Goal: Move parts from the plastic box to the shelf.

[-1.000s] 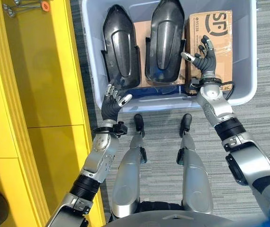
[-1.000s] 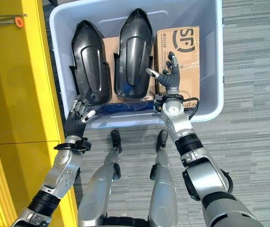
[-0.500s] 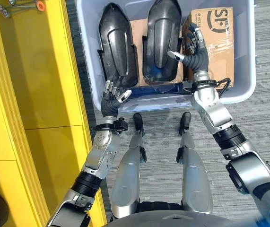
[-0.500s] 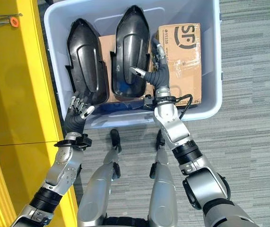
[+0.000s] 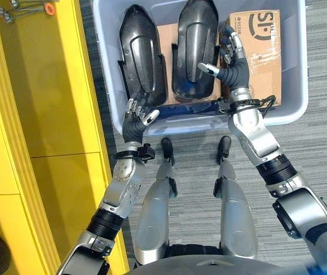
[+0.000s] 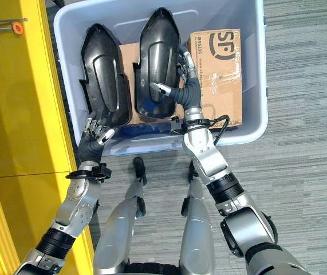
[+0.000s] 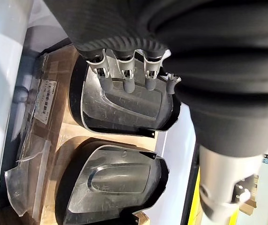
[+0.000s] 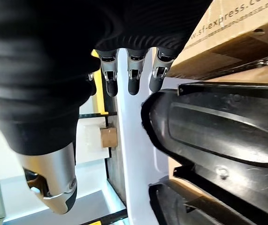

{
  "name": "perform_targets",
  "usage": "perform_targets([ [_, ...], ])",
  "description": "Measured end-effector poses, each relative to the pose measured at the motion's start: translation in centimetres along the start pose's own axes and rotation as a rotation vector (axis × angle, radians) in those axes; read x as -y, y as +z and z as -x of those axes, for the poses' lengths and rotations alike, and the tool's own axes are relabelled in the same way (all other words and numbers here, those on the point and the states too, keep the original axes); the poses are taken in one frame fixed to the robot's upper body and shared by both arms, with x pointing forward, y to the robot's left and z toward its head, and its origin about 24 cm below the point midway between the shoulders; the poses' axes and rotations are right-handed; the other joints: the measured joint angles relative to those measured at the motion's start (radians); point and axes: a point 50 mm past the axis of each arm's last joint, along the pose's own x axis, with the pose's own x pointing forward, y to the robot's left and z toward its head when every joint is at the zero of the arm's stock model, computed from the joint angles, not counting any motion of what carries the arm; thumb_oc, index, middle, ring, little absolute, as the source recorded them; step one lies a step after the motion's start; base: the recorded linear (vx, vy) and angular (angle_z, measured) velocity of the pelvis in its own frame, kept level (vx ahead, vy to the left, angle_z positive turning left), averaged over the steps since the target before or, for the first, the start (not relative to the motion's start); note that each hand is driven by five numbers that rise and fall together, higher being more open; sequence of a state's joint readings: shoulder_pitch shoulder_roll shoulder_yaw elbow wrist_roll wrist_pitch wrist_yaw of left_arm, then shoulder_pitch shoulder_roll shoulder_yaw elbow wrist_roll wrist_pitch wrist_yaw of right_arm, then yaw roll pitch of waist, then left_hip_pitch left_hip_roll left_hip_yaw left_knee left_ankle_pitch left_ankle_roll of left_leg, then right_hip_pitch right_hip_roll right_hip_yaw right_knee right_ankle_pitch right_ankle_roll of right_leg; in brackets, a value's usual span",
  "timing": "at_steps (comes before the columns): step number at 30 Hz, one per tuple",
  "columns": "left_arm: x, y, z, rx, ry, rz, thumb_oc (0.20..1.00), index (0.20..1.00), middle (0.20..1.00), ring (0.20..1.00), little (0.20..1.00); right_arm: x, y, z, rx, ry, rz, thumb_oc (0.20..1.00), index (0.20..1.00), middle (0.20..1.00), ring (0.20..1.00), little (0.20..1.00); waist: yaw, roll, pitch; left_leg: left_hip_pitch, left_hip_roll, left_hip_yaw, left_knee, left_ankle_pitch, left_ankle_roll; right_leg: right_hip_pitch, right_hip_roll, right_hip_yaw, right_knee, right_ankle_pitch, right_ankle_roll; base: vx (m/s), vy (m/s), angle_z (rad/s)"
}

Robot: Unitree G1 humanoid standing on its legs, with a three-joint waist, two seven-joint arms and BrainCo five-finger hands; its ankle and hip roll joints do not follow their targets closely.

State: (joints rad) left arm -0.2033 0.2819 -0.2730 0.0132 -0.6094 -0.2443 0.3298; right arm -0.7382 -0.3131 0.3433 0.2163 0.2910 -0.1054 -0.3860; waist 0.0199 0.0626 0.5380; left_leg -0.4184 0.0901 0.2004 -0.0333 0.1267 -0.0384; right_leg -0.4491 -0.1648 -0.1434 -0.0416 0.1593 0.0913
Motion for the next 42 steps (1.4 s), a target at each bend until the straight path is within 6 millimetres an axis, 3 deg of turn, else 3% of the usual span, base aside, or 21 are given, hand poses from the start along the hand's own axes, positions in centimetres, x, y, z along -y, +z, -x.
perform_targets([
  [11, 0.0, 0.0, 0.0, -0.001, 0.004, 0.001, 1.0, 1.0, 1.0, 1.0, 1.0, 2.0, -5.3, 0.5, -0.231, -0.124, 0.061, 1.0, 1.0, 1.0, 1.0, 1.0, 0.017, 0.0, 0.0, -0.033, -0.004, -0.002, 0.0, 0.007, 0.003, -0.035, -0.005, -0.002, 0.008, 0.001, 0.0, 0.0, 0.0, 0.0],
  [23, 0.8, -0.4, 0.2, -0.013, -0.037, 0.002, 1.0, 1.0, 1.0, 1.0, 1.0, 4.0, -7.5, -0.9, -0.366, -0.229, 0.124, 1.0, 1.0, 1.0, 1.0, 1.0, 0.033, 0.003, -0.001, -0.065, -0.011, -0.002, 0.001, 0.01, 0.006, -0.072, -0.011, 0.002, 0.016, 0.002, 0.002, 0.0, 0.0, 0.0],
  [30, 1.2, -0.3, 0.2, 0.001, -0.059, 0.009, 1.0, 1.0, 1.0, 1.0, 1.0, 5.0, -6.8, -3.0, -0.391, -0.28, 0.169, 1.0, 1.0, 1.0, 1.0, 1.0, 0.055, 0.017, 0.005, -0.092, -0.017, 0.001, 0.0, 0.014, 0.012, -0.106, -0.018, 0.007, 0.024, 0.004, 0.004, 0.0, 0.0, 0.0],
  [37, 1.8, 0.4, -0.3, 0.035, -0.084, 0.017, 1.0, 1.0, 1.0, 1.0, 1.0, 5.4, -4.7, -4.9, -0.342, -0.297, 0.176, 1.0, 1.0, 1.0, 1.0, 1.0, 0.057, 0.02, 0.005, -0.15, -0.022, -0.006, 0.004, 0.025, 0.018, -0.169, -0.023, 0.006, 0.048, 0.004, 0.005, 0.0, -0.002, 0.02],
  [42, 2.1, 0.6, -0.6, 0.045, -0.1, 0.012, 1.0, 1.0, 1.0, 1.0, 1.0, 6.6, -4.4, -5.3, -0.342, -0.326, 0.203, 1.0, 1.0, 1.0, 1.0, 1.0, 0.072, 0.02, 0.006, -0.16, -0.025, -0.018, 0.005, 0.031, 0.02, -0.176, -0.028, 0.0, 0.058, 0.002, 0.007, 0.01, 0.002, 0.05],
])
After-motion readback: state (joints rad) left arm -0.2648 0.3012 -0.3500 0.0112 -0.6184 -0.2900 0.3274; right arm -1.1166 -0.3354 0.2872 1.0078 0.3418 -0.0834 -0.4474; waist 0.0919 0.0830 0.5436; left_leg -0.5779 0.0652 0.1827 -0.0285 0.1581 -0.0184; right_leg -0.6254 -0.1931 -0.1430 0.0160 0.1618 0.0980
